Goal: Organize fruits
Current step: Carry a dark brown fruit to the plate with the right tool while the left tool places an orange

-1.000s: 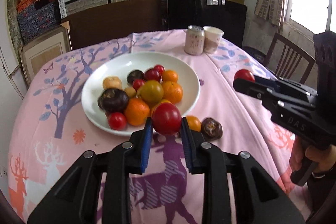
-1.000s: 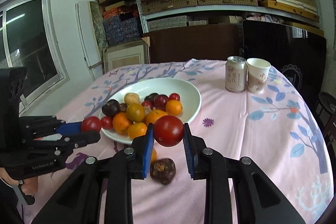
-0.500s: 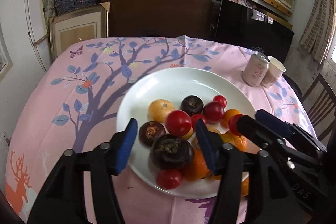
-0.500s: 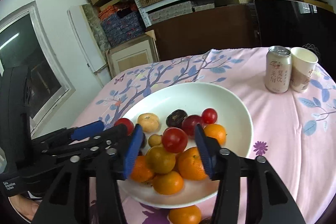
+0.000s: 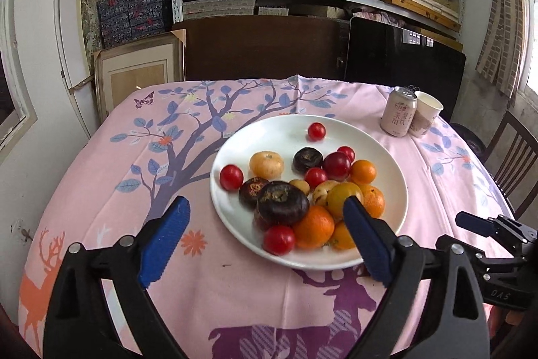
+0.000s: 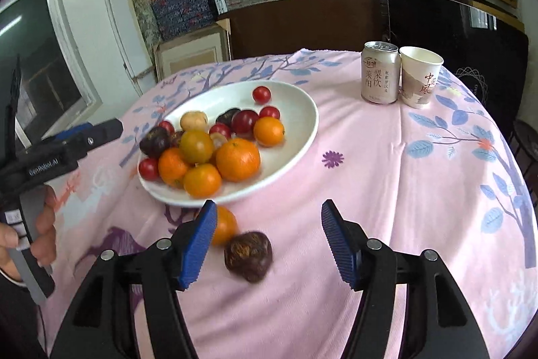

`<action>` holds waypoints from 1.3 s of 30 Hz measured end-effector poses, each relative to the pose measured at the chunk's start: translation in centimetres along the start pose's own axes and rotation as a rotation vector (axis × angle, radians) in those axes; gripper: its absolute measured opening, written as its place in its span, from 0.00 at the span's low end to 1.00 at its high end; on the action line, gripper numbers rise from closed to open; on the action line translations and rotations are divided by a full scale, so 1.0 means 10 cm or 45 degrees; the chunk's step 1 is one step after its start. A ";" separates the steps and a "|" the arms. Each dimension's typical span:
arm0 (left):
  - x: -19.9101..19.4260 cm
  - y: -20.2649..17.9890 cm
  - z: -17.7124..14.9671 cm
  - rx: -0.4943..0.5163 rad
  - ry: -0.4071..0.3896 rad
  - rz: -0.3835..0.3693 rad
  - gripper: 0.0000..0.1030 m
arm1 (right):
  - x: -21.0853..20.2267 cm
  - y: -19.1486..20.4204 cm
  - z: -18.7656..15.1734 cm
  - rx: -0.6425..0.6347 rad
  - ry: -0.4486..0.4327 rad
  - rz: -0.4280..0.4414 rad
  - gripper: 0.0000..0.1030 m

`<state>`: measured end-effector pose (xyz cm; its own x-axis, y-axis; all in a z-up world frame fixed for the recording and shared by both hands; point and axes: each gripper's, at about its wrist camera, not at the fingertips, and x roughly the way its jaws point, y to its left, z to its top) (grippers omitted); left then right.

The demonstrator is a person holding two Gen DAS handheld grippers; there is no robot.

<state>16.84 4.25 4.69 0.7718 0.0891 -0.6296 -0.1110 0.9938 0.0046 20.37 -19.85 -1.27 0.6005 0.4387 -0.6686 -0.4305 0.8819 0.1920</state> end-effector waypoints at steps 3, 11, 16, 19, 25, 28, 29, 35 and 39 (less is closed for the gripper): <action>-0.07 -0.03 -0.18 0.023 0.012 -0.012 0.89 | 0.07 0.10 -0.15 -0.090 0.076 -0.023 0.63; -0.08 -0.14 -0.48 0.106 0.090 -0.017 0.90 | 0.47 0.34 -0.31 -0.211 0.196 -0.089 0.41; -0.06 -0.28 -0.55 0.118 0.128 -0.063 0.90 | 0.29 0.13 -0.29 -0.092 0.162 -0.052 0.40; -0.01 -0.41 -0.57 0.129 0.150 -0.071 0.90 | 0.13 0.03 -0.26 -0.054 0.117 -0.033 0.40; 0.15 -0.78 -0.59 0.143 0.216 -0.110 0.89 | -0.05 -0.17 -0.21 0.015 0.057 -0.025 0.40; 0.28 -0.94 -0.61 0.146 0.246 -0.123 0.85 | -0.06 -0.24 -0.19 0.043 0.059 -0.025 0.40; 0.34 -0.98 -0.61 0.144 0.262 -0.132 0.78 | -0.06 -0.25 -0.18 0.048 0.058 -0.024 0.40; 0.51 -1.07 -0.67 0.137 0.347 -0.236 0.35 | -0.07 -0.28 -0.19 0.056 0.050 -0.011 0.40; 0.35 -0.95 -0.62 0.135 0.319 -0.250 0.35 | -0.15 -0.25 -0.17 0.050 -0.028 -0.009 0.41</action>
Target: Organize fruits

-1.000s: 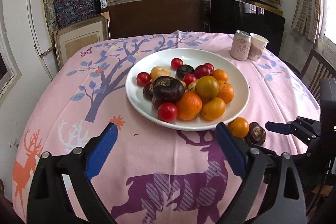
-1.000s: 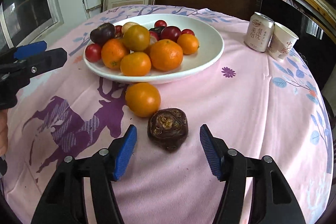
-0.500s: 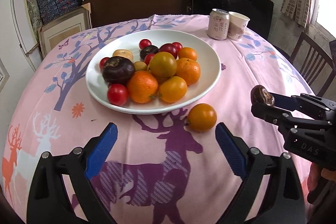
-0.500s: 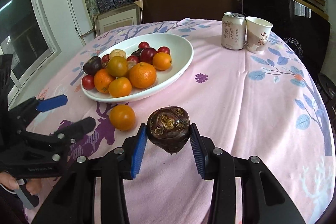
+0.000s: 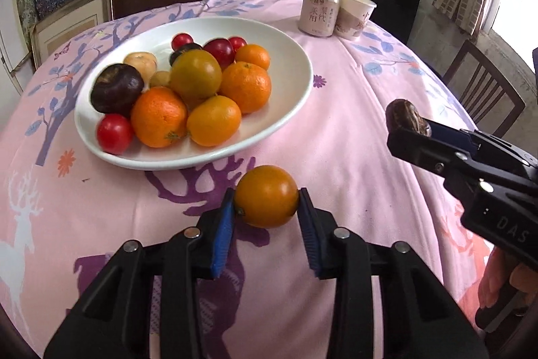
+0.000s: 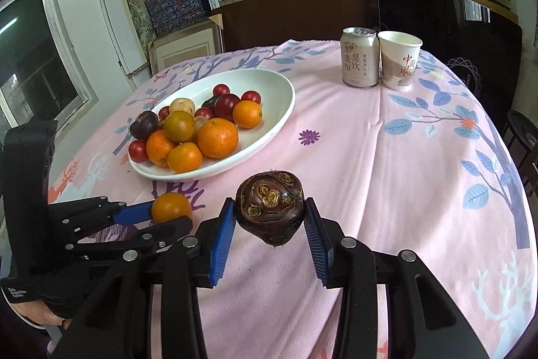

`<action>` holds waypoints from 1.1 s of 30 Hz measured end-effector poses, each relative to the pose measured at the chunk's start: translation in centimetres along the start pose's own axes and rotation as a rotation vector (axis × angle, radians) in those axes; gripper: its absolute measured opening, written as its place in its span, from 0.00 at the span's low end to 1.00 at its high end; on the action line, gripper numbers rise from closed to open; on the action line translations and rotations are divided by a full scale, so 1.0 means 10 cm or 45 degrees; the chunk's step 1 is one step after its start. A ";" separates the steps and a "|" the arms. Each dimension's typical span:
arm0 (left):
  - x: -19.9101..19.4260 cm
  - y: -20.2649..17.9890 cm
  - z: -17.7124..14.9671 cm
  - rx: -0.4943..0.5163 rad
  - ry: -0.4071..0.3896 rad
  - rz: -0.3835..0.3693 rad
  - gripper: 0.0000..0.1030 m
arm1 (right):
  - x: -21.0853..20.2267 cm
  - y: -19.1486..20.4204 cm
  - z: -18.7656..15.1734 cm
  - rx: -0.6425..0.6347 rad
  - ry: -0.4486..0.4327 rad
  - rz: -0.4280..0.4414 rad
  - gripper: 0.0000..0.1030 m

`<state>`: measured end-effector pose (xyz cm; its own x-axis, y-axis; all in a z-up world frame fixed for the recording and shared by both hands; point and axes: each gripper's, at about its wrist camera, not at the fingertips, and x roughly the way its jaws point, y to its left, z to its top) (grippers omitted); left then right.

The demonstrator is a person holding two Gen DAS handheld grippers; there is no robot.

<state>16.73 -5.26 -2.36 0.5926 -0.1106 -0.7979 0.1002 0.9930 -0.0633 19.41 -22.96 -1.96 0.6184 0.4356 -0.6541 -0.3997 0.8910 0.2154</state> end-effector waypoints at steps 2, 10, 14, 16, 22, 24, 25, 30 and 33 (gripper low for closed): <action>-0.21 0.10 0.04 0.005 -0.082 0.026 0.35 | -0.07 0.06 0.03 -0.018 -0.069 -0.005 0.40; -0.57 0.67 0.56 -0.063 -0.255 0.129 0.35 | -0.16 0.47 0.33 -0.090 -0.300 0.035 0.40; -0.41 0.88 0.81 -0.141 -0.239 0.129 0.35 | 0.15 0.66 0.58 -0.092 -0.247 0.100 0.40; -0.30 0.94 0.89 -0.168 -0.214 0.127 0.35 | 0.33 0.73 0.67 -0.084 -0.212 0.116 0.40; -0.05 1.10 0.98 -0.275 -0.171 0.248 0.59 | 0.71 0.67 0.84 -0.001 -0.207 0.081 0.53; -0.09 1.16 0.98 -0.305 -0.206 0.311 0.84 | 0.72 0.62 0.84 0.011 -0.223 0.068 0.69; -0.11 1.17 0.98 -0.306 -0.219 0.328 0.86 | 0.71 0.61 0.83 0.005 -0.217 0.061 0.71; -0.24 1.15 0.90 -0.275 -0.241 0.398 0.91 | 0.58 0.48 0.70 0.053 -0.153 0.082 0.71; -0.33 1.08 0.77 -0.249 -0.241 0.407 0.92 | 0.46 0.40 0.56 0.094 -0.112 0.080 0.77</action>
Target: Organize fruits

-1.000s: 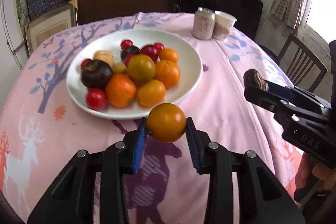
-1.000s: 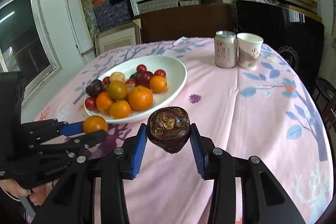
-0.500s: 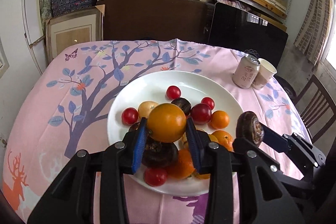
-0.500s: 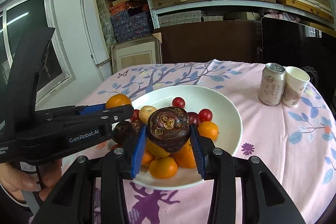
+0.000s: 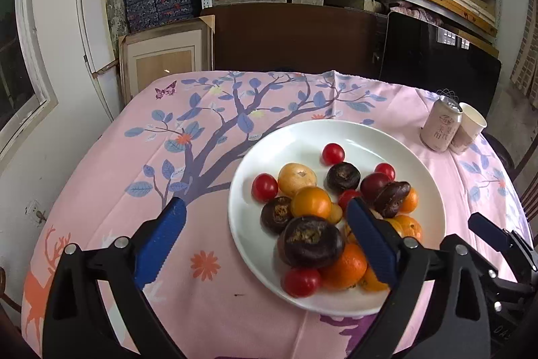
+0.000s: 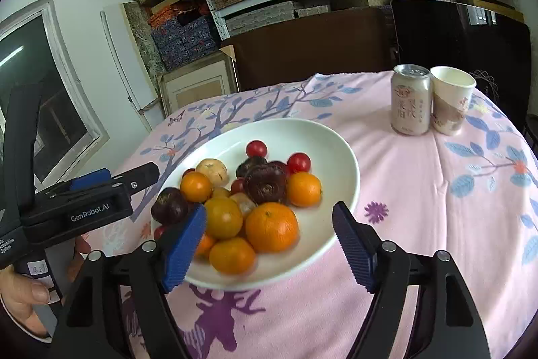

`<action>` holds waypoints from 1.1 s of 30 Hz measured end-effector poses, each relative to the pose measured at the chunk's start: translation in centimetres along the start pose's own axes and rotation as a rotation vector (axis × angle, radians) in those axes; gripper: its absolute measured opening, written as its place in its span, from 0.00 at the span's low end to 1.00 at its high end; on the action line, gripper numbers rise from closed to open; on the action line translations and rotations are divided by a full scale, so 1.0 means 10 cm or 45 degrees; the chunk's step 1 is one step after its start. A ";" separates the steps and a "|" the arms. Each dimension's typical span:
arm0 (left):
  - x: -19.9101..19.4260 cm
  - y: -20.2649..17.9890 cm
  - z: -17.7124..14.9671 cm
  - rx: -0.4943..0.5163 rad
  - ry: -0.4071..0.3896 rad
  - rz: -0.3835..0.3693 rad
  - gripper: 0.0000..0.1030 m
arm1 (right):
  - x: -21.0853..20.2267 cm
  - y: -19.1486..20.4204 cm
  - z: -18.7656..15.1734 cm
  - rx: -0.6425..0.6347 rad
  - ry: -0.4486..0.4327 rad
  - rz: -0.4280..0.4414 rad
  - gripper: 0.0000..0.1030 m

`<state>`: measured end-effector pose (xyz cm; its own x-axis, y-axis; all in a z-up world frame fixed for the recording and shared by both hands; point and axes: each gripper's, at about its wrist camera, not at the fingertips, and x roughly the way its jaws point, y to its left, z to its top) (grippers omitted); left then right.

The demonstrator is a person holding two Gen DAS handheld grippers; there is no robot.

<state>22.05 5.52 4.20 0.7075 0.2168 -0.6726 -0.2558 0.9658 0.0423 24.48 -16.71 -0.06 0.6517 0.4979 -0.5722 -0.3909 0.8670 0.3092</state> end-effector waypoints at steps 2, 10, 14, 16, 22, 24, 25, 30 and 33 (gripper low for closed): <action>-0.10 -0.01 -0.11 0.008 -0.001 -0.012 0.92 | -0.11 -0.03 -0.10 -0.007 0.038 -0.029 0.77; -0.48 0.01 -0.53 0.021 -0.004 -0.052 0.94 | -0.53 0.02 -0.45 -0.077 0.097 -0.158 0.96; -0.64 0.04 -0.73 0.027 -0.005 -0.044 0.95 | -0.64 0.10 -0.62 -0.128 0.144 -0.168 0.96; -0.72 0.06 -0.81 0.035 -0.009 -0.033 0.95 | -0.69 0.16 -0.71 -0.165 0.149 -0.190 0.96; -0.87 0.13 -0.97 0.042 -0.006 -0.031 0.95 | -0.79 0.22 -0.88 -0.181 0.149 -0.193 0.96; -0.90 0.15 -1.01 0.039 -0.005 -0.038 0.95 | -0.81 0.23 -0.91 -0.177 0.149 -0.185 0.96; -0.91 0.16 -1.04 0.036 -0.006 -0.038 0.95 | -0.82 0.23 -0.92 -0.174 0.149 -0.180 0.96; -0.94 0.19 -1.09 0.035 0.002 -0.038 0.95 | -0.83 0.22 -0.96 -0.158 0.148 -0.169 0.96; -0.96 0.19 -1.11 0.036 0.004 -0.044 0.95 | -0.84 0.20 -0.98 -0.149 0.146 -0.166 0.96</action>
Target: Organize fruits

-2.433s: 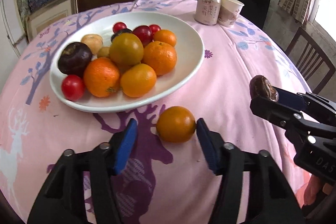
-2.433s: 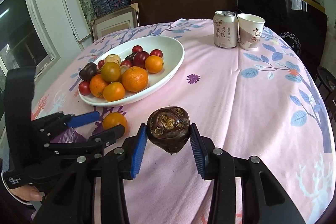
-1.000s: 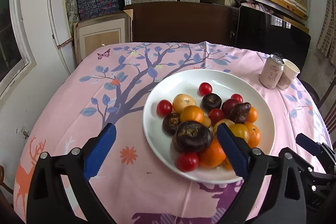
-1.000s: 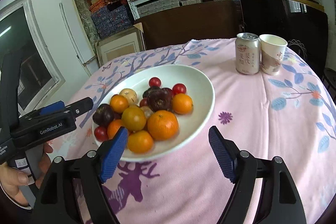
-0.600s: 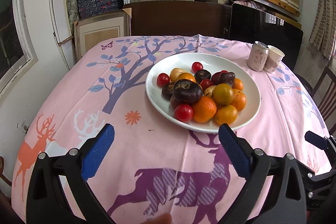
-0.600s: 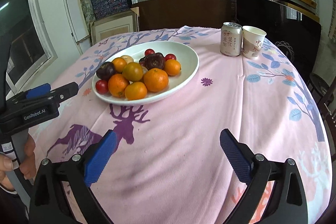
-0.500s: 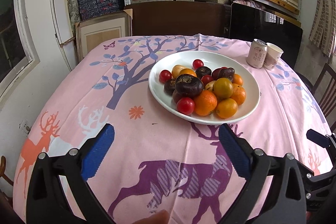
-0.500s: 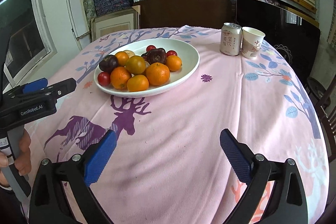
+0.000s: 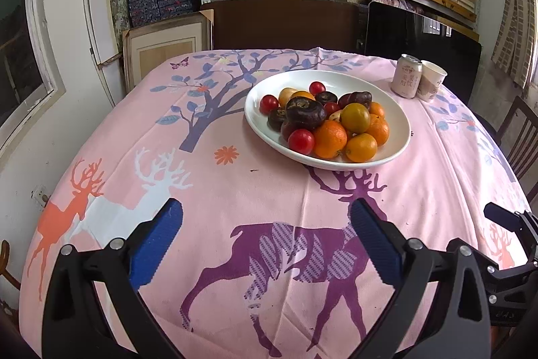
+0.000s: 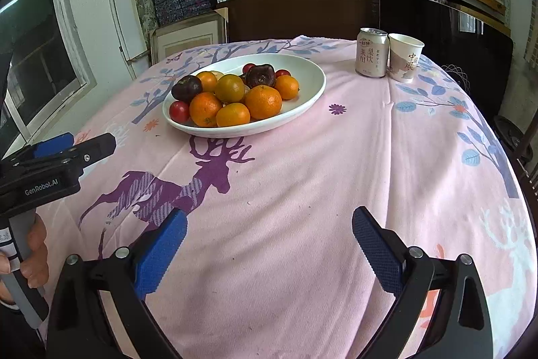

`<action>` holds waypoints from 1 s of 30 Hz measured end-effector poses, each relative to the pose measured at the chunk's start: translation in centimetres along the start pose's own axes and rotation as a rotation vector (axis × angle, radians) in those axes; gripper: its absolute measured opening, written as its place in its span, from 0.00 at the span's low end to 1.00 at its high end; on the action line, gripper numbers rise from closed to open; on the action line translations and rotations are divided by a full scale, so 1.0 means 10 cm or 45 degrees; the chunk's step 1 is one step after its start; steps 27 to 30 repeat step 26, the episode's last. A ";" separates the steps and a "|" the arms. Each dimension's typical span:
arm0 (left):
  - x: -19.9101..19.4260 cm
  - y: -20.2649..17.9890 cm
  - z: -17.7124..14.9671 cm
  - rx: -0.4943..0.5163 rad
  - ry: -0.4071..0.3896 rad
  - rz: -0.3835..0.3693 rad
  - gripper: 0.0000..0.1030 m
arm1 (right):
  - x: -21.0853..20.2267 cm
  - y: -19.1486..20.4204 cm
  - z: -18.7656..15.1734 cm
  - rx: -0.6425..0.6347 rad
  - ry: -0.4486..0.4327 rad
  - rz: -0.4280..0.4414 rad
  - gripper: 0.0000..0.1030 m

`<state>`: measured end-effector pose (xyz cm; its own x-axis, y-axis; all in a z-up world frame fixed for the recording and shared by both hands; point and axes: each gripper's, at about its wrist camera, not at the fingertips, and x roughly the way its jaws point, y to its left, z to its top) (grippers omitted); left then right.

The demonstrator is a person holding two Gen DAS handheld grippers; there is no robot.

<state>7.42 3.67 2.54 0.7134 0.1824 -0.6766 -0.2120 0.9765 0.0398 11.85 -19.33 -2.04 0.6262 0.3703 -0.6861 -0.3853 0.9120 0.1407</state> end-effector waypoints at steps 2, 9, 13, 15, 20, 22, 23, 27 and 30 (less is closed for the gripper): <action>-0.01 0.00 -0.01 0.000 -0.001 -0.007 0.95 | 0.00 -0.02 -0.01 0.009 -0.002 0.001 0.96; -0.05 -0.04 -0.06 0.013 -0.041 0.008 0.95 | 0.04 -0.10 -0.05 0.045 0.004 0.015 0.96; -0.03 -0.04 -0.08 0.009 -0.029 -0.003 0.95 | 0.08 -0.13 -0.07 0.064 0.014 0.028 0.97; -0.02 -0.04 -0.08 0.008 -0.021 -0.006 0.95 | 0.09 -0.14 -0.08 0.069 0.018 0.035 0.97; 0.02 -0.04 -0.07 0.006 -0.001 -0.012 0.95 | 0.13 -0.16 -0.10 0.079 0.032 0.051 0.97; 0.04 -0.04 -0.08 0.006 0.005 -0.009 0.95 | 0.15 -0.16 -0.11 0.080 0.038 0.053 0.97; 0.05 -0.04 -0.08 0.006 0.004 -0.009 0.95 | 0.15 -0.16 -0.11 0.080 0.038 0.051 0.97; 0.08 -0.05 -0.09 0.009 0.011 -0.001 0.95 | 0.16 -0.16 -0.12 0.079 0.040 0.050 0.97; 0.08 -0.05 -0.09 0.009 0.011 -0.001 0.95 | 0.16 -0.16 -0.12 0.079 0.040 0.050 0.97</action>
